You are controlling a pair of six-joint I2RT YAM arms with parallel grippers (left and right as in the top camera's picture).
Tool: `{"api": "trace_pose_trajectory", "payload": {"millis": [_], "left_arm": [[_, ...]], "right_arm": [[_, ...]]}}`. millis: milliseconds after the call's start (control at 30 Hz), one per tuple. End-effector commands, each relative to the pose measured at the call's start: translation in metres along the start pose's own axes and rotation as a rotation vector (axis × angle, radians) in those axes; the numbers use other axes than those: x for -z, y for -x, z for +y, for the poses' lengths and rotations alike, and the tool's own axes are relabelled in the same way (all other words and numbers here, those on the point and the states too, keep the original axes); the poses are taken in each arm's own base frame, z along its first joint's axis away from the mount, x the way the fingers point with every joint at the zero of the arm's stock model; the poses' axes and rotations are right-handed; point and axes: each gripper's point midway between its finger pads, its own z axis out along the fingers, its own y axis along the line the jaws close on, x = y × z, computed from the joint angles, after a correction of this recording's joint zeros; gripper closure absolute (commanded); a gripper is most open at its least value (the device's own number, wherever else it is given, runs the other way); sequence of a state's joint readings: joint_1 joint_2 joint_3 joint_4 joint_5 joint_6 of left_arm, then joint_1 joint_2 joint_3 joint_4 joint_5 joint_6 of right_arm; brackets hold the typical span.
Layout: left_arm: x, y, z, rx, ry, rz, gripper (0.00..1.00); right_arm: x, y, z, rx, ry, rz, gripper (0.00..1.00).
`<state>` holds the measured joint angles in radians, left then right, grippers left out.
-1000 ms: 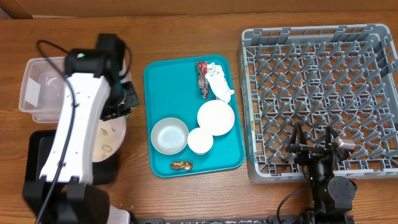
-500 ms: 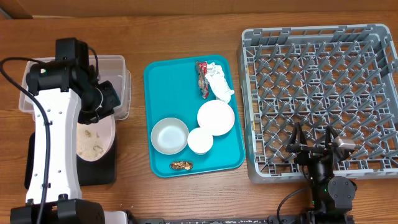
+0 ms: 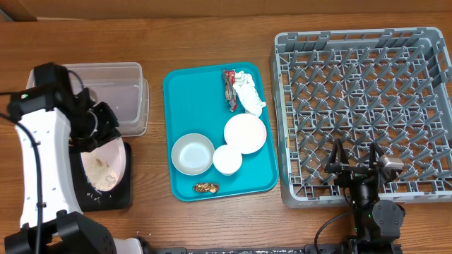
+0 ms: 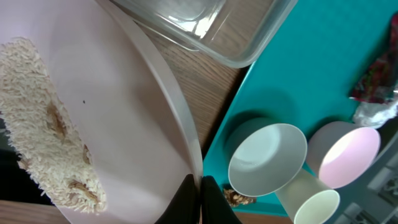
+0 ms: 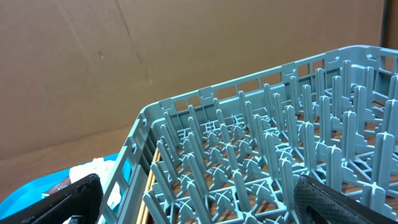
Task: Sort waste into correct bins and load items into the dishwasher
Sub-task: 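Tilt the plate with the left gripper to pour crumbs onto black tray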
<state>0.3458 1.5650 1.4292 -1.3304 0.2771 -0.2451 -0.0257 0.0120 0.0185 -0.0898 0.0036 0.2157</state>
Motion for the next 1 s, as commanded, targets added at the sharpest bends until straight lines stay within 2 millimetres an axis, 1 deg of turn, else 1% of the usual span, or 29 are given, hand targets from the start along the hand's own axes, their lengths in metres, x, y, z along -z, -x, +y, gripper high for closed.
{"api": "trace_pose_trajectory", "payload": {"millis": [0, 167, 300, 367, 467, 600, 700, 867, 967], "left_arm": [[0.009, 0.001, -0.005, -0.032, -0.112, -0.008, 0.95], [0.014, 0.005, -0.001, -0.001, -0.169, -0.016, 0.96], [0.02, 0.005, -0.003, -0.004, -0.238, -0.015, 0.96], [0.022, 0.006, 0.006, 0.029, -0.24, -0.021, 0.96], [0.025, 0.008, 0.012, 0.057, -0.254, -0.026, 0.96], [0.031, 0.008, 0.012, 0.062, -0.316, -0.033, 0.96], [0.036, 0.009, 0.021, 0.103, -0.34, -0.038, 0.96], [0.047, 0.007, 0.022, 0.109, -0.427, -0.049, 0.96], [0.05, 0.009, 0.029, 0.133, -0.439, -0.064, 0.96]], "right_arm": [[0.0, -0.002, 0.0, 0.004, 0.003, -0.003, 0.0], [0.0, -0.002, 0.0, 0.004, 0.003, -0.003, 0.0], [0.0, -0.002, 0.0, 0.004, 0.003, -0.003, 0.0], [0.0, -0.002, 0.0, 0.004, 0.003, -0.003, 0.0], [0.0, -0.002, 0.0, 0.004, 0.003, -0.003, 0.0], [0.0, -0.002, 0.0, 0.004, 0.003, -0.003, 0.0], [0.0, -0.002, 0.0, 0.004, 0.003, -0.003, 0.0], [0.0, -0.002, 0.0, 0.004, 0.003, -0.003, 0.0], [0.0, -0.002, 0.0, 0.004, 0.003, -0.003, 0.0]]}}
